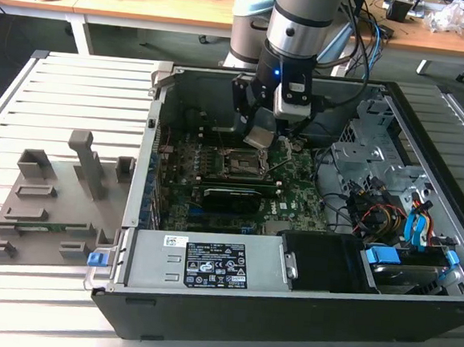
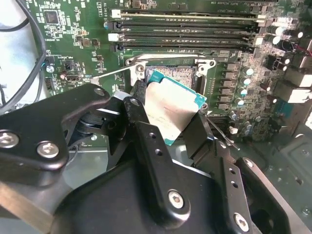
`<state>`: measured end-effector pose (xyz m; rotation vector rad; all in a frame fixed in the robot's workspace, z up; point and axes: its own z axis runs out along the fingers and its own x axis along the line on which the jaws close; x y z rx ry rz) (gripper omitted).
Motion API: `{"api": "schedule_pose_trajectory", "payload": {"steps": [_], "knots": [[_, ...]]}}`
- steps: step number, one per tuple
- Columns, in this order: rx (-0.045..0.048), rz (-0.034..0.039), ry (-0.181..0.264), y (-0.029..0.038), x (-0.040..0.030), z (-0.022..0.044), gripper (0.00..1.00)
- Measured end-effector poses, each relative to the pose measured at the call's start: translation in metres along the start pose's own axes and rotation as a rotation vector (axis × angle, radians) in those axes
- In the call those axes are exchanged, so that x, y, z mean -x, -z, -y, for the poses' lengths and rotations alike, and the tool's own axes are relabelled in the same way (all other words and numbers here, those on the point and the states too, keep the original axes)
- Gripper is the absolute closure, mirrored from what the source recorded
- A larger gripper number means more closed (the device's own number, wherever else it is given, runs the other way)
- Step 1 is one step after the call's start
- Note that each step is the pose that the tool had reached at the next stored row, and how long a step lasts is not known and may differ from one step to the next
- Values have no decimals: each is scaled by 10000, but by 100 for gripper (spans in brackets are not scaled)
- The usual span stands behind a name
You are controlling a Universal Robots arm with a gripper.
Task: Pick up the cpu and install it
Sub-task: 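Place the cpu into insertion slot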
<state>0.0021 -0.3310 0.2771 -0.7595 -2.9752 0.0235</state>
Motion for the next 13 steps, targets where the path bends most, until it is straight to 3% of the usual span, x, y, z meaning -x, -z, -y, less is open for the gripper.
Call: {"api": "schedule_pose_trajectory", "payload": {"steps": [13], "knots": [[94,-46,-1436,-2,0,0,45]]}}
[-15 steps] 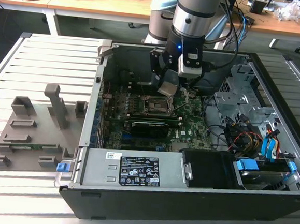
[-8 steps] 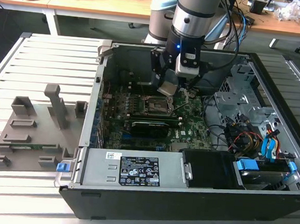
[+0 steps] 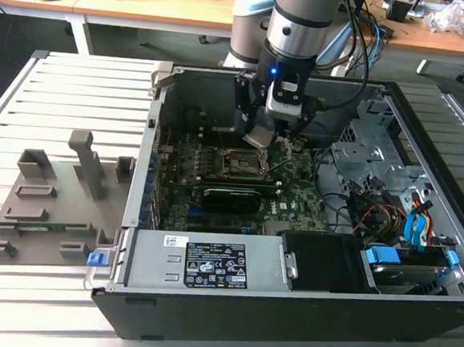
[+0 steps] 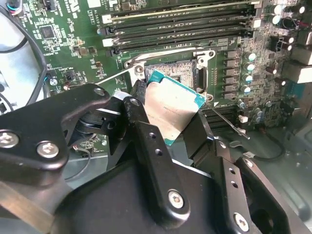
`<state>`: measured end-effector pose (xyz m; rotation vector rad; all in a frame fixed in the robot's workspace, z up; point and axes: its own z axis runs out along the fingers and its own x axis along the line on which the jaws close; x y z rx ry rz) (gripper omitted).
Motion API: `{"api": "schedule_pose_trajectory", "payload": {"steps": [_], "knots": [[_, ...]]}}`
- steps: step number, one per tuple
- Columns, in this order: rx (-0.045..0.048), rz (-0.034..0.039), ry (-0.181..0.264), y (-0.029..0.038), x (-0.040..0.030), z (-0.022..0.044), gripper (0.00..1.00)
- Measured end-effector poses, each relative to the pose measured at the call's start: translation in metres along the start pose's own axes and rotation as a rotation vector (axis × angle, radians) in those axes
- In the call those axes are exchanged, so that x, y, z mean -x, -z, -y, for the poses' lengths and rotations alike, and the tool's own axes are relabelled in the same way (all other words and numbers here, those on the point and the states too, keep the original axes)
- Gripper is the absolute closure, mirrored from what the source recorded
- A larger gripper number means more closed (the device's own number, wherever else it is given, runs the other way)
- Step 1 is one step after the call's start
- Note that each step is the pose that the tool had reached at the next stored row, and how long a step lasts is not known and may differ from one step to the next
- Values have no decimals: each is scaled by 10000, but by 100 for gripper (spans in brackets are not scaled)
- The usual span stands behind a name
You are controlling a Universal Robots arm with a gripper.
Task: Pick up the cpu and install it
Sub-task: 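Place the cpu into insertion slot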
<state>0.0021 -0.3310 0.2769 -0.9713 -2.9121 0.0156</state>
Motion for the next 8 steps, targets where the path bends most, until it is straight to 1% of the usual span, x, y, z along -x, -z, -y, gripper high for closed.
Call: {"api": "schedule_pose_trajectory", "payload": {"steps": [2,3,7,8], "knots": [[12,-7,-186,0,0,0,45],[23,-12,-355,-1,0,0,45],[40,-21,-677,-1,0,0,45],[32,-11,-741,-1,1,0,45]]}}
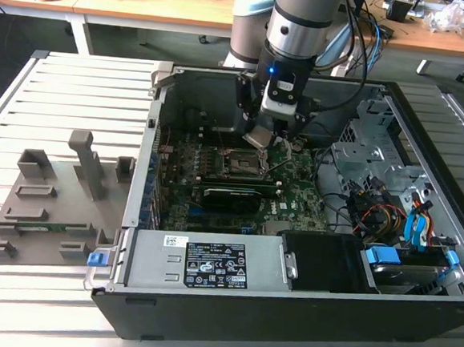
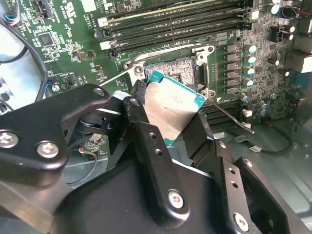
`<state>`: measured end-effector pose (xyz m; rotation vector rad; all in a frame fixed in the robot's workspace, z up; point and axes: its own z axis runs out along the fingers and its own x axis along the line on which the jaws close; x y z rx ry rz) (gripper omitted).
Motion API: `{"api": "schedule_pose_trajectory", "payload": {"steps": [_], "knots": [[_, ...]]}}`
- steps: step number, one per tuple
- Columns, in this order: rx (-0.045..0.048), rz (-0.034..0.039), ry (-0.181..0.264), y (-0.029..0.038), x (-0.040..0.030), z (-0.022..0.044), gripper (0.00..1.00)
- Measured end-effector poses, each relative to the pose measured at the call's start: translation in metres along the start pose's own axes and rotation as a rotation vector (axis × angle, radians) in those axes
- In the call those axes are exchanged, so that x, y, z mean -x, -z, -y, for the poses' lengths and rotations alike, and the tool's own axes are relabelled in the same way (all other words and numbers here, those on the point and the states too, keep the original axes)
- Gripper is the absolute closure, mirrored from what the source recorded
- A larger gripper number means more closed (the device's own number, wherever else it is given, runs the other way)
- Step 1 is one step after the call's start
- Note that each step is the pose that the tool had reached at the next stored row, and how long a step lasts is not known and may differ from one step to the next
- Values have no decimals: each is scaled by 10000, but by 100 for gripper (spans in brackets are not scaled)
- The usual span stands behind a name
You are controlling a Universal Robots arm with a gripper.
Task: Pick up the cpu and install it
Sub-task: 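Place the cpu into insertion slot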
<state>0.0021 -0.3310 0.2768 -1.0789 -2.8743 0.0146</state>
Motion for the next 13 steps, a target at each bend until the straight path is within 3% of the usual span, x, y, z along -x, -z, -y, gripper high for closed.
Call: {"api": "schedule_pose_trajectory", "payload": {"steps": [2,3,4,9,10,11,12,13], "knots": [[-167,149,-132,0,-1,0,45],[-337,300,-192,0,0,0,45],[-394,351,-232,-1,0,0,45],[-396,351,-306,-1,-6,5,45],[-346,409,-309,-2,-7,5,45],[-219,547,-309,-4,-7,5,45],[13,802,-313,-5,-8,6,45],[13,803,-312,-5,-7,6,45]]}}
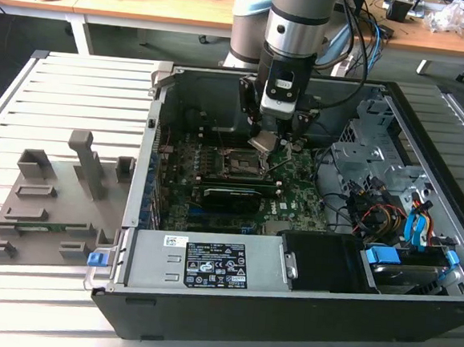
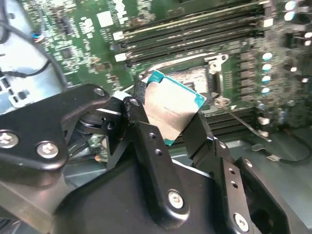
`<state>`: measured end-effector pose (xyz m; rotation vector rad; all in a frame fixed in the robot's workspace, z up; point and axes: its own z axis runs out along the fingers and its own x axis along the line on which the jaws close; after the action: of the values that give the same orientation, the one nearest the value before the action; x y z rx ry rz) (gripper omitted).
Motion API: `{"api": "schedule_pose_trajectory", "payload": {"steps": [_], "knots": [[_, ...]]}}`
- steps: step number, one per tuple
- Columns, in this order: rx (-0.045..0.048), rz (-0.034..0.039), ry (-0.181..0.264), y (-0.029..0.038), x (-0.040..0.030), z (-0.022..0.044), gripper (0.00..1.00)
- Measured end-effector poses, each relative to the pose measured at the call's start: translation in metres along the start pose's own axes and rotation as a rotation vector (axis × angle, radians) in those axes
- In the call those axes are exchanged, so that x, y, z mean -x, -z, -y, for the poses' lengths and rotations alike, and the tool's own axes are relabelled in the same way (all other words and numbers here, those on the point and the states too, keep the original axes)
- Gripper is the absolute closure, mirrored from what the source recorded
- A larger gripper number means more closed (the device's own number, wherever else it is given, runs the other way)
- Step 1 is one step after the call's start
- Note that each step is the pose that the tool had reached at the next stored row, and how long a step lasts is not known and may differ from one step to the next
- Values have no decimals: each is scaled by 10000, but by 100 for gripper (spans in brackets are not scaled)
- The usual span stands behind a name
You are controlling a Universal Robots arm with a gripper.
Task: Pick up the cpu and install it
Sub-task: 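Place the cpu into insertion slot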
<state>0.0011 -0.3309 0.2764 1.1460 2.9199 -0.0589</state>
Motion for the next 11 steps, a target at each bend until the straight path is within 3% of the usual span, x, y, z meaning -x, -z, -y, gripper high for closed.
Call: {"api": "schedule_pose_trajectory", "payload": {"steps": [4,11], "knots": [[-19,12,-71,1,0,1,45],[-44,-15,-1051,-1,-1,1,45]]}}
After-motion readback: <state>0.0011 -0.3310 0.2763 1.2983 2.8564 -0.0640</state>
